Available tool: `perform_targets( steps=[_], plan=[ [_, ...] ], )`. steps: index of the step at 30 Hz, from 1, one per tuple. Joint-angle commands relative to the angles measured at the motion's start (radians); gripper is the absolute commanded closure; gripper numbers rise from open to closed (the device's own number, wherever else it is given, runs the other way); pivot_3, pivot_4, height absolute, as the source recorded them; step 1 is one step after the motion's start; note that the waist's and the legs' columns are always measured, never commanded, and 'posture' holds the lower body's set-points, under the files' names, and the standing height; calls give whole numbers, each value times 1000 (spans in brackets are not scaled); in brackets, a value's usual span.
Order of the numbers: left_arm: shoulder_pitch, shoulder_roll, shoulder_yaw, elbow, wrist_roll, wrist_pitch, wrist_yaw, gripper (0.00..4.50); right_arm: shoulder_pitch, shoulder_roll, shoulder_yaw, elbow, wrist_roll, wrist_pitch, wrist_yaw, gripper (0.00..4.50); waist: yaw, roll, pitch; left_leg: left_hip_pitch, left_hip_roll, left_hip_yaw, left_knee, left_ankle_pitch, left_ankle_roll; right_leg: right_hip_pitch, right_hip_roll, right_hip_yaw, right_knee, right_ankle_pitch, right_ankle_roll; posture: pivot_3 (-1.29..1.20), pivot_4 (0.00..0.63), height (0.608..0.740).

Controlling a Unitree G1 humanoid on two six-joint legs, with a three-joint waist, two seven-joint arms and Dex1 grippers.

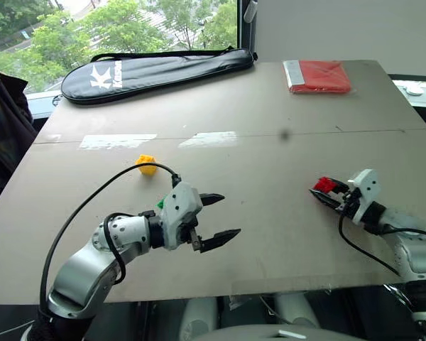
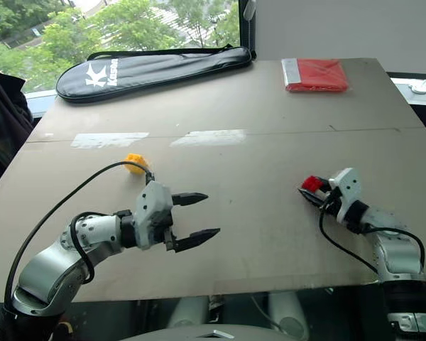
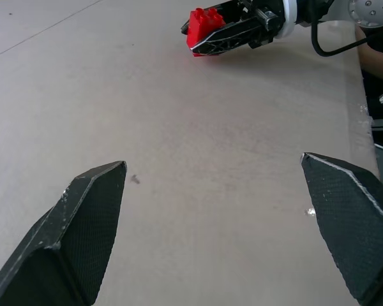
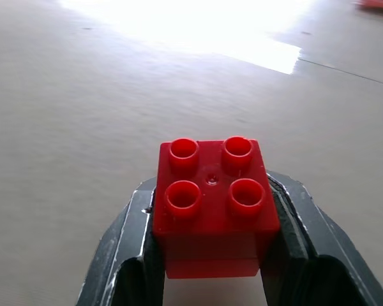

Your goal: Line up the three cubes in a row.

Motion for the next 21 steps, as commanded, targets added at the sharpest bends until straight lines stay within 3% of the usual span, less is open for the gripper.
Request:
perform_targets(
  steps=[1,9,15,21],
  plan=[
    [41,8,92,-34,-21,-47,-7,0,-181,4,109,189,-62,-148,224,3132,-5,-2,2,1,0,0,0,0,0,0,0,1,0,0,0,0,150,708],
    [119,11,148,-129,-81,-61,-37,0,-467,17,185,671,-92,-416,604,3132,13,-4,4,-4,0,-1,-1,0,0,0,-3,-5,-3,3,-5,0,150,708],
    [123,29,173,-128,-124,-58,-80,0,-555,-12,288,834,-46,-485,623,3132,6,-4,4,-3,0,-1,0,0,-1,0,-4,-4,-3,3,-5,0,150,708],
    [105,49,172,-110,-139,-52,-105,0,-604,-13,303,933,-50,-506,623,3132,7,-4,4,0,-1,0,0,1,-2,3,-4,-4,-1,3,-5,0,150,708]
  ],
)
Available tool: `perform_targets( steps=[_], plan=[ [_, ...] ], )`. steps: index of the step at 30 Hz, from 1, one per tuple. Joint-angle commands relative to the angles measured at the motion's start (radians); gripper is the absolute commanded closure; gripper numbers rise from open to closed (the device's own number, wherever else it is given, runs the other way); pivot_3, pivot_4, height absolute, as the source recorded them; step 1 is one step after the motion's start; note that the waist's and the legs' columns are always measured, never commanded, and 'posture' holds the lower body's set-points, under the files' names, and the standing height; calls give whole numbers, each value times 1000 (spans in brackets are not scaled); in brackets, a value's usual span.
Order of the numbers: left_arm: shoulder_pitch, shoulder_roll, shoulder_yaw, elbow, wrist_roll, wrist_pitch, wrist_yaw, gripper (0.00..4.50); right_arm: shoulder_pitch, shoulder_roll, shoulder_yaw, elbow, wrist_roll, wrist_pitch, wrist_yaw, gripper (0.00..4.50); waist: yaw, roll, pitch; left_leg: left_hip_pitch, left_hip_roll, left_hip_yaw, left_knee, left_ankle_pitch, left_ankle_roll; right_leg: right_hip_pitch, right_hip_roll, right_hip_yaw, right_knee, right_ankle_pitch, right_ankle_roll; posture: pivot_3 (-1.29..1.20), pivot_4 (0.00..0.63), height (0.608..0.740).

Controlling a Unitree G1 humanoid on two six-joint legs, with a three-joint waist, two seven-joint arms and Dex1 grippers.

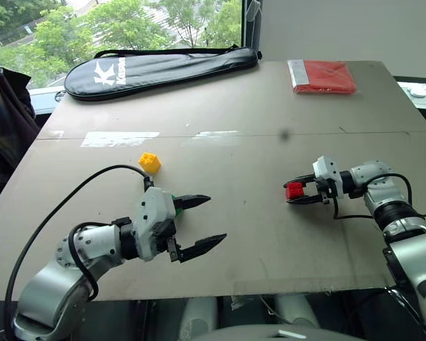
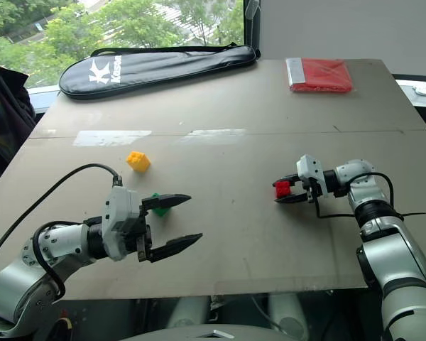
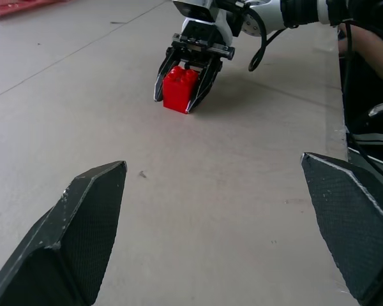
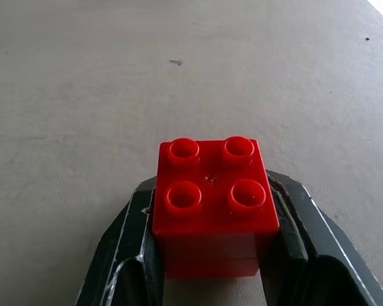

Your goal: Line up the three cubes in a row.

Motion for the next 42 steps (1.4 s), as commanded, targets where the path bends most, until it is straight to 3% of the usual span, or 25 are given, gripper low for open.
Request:
perform_targets(
  steps=[1,7,18,29,42],
  plan=[
    [-13,17,16,-15,-21,-14,-19,0,-13,-21,7,48,-5,-22,53,2632,0,0,0,2,0,0,0,0,0,2,0,0,0,0,0,0,150,708],
    [-17,6,0,3,-9,-26,-33,0,-22,-20,-25,79,-13,-30,53,38,-2,0,0,3,0,0,0,0,0,3,0,0,0,0,0,0,150,708],
    [183,-47,7,-60,7,-56,13,0,12,-69,-115,18,30,-1,53,38,-3,2,2,2,1,-1,0,0,0,2,0,1,-1,0,0,0,150,708],
    [99,-29,-9,-60,-28,-24,25,0,4,-60,-154,52,-73,-14,23,38,-4,3,3,3,0,0,0,0,0,3,1,0,0,0,0,0,150,708],
    [104,-32,-21,-63,-13,-37,27,0,-12,-50,-204,81,-130,-13,-32,38,-4,3,3,3,0,0,0,0,0,3,1,0,0,0,0,0,150,708]
  ],
)
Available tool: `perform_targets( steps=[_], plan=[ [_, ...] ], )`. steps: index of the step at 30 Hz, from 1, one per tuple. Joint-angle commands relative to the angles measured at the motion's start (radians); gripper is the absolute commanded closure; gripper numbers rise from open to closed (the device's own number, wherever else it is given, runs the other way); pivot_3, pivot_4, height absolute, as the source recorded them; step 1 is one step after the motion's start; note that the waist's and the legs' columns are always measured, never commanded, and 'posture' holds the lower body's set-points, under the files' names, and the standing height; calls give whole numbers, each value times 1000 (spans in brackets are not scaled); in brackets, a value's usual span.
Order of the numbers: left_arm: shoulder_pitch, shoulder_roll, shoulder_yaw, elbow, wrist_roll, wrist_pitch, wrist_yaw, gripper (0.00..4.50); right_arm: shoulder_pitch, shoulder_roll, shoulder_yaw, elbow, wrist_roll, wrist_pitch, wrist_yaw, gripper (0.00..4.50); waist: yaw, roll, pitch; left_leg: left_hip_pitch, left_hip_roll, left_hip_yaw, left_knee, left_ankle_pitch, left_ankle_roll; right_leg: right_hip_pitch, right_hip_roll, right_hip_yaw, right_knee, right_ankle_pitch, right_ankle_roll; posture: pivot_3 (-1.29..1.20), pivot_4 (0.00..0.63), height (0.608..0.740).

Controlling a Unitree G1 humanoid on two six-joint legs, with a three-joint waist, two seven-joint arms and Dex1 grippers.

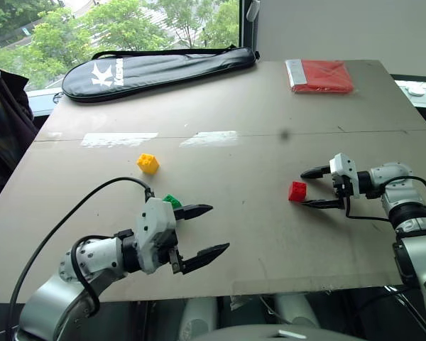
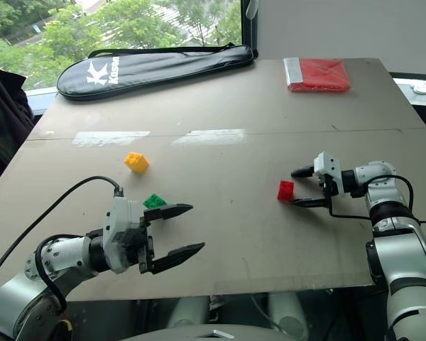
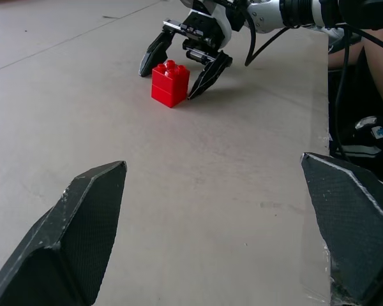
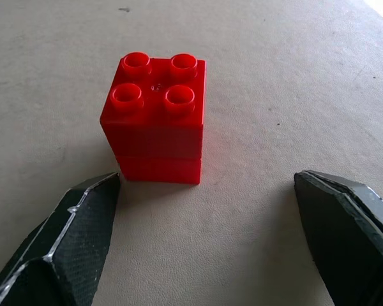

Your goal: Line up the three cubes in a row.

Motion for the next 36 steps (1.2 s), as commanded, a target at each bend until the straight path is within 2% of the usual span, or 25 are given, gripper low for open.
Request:
perform_targets(
  steps=[1,4,9,13,29,36],
  plan=[
    [0,5,-6,-26,-5,-17,-6,0,-23,-5,-37,2,-10,-4,-15,38,0,0,0,0,0,0,0,0,0,0,0,0,0,0,0,0,150,708],
    [-6,6,-10,-25,-6,-16,-6,0,-14,-1,-45,-24,24,32,63,38,0,0,0,0,0,0,0,0,0,0,0,0,0,0,0,0,150,708],
    [-9,8,-13,-21,-4,-17,-10,0,23,-22,35,-109,86,73,75,38,0,0,0,0,0,0,0,0,0,0,0,0,0,0,0,0,150,708],
    [-17,7,-17,-17,-1,-18,-14,0,1,0,-14,-70,55,49,56,38,0,0,0,0,0,0,0,0,0,0,0,0,0,0,0,0,150,708],
    [-16,9,-14,-11,2,-23,-23,0,-41,-1,-47,16,-49,-9,-57,38,0,0,0,0,0,0,0,0,0,0,0,0,0,0,0,0,150,708],
    [-14,12,-13,-11,3,-21,-27,0,-34,-5,-54,15,-55,-5,-34,38,0,0,0,0,0,0,0,0,0,0,0,0,0,0,0,0,150,708]
  ],
)
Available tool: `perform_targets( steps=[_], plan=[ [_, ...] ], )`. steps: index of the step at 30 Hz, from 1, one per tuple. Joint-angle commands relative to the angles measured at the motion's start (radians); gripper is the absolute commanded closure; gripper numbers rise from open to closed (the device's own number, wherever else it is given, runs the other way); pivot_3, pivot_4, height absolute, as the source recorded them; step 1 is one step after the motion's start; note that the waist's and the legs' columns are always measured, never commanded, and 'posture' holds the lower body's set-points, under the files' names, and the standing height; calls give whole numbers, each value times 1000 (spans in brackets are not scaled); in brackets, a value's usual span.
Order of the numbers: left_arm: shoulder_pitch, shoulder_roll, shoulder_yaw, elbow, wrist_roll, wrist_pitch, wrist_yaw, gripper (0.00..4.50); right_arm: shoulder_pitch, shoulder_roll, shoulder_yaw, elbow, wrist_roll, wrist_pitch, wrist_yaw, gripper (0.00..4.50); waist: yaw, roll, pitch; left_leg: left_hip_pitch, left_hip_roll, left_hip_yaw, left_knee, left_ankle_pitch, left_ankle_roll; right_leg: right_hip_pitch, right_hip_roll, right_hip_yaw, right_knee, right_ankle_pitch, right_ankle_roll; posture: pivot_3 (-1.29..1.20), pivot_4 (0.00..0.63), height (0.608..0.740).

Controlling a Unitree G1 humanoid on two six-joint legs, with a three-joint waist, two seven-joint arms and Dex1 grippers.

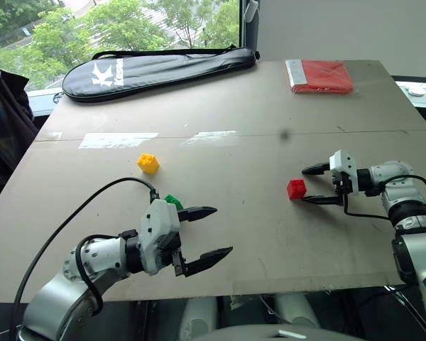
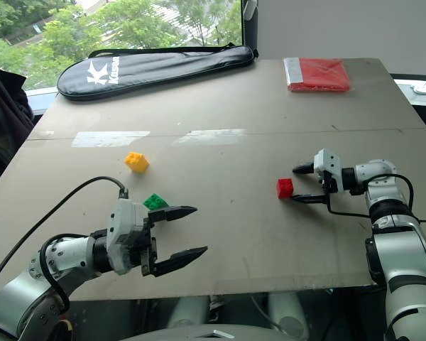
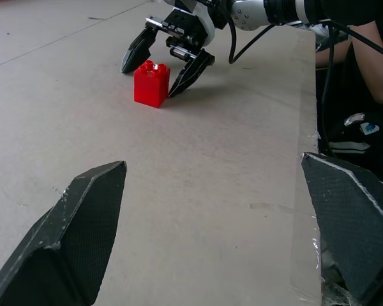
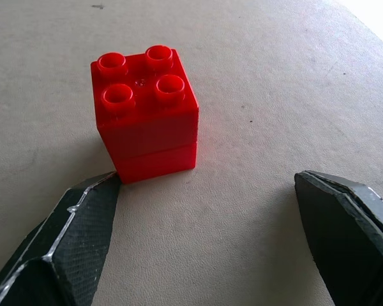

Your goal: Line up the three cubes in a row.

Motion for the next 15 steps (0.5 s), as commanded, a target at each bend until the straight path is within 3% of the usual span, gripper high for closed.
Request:
perform_targets(
  steps=[1,7,15],
  plan=[
    [4,10,12,-12,-6,-16,-7,0,-11,-12,-23,-9,0,-1,23,38,0,0,0,0,0,0,0,0,0,0,0,0,0,0,0,0,150,708],
    [70,-39,69,-48,-17,-29,70,0,89,-34,-65,-180,162,87,120,38,1,0,0,-1,1,-1,-1,0,0,0,0,0,-1,0,0,0,150,708],
    [228,-292,149,46,236,-241,339,0,360,-97,-199,-648,387,333,58,38,5,-1,0,-1,0,-2,-1,0,0,0,-2,1,-2,0,0,0,150,708]
  ],
)
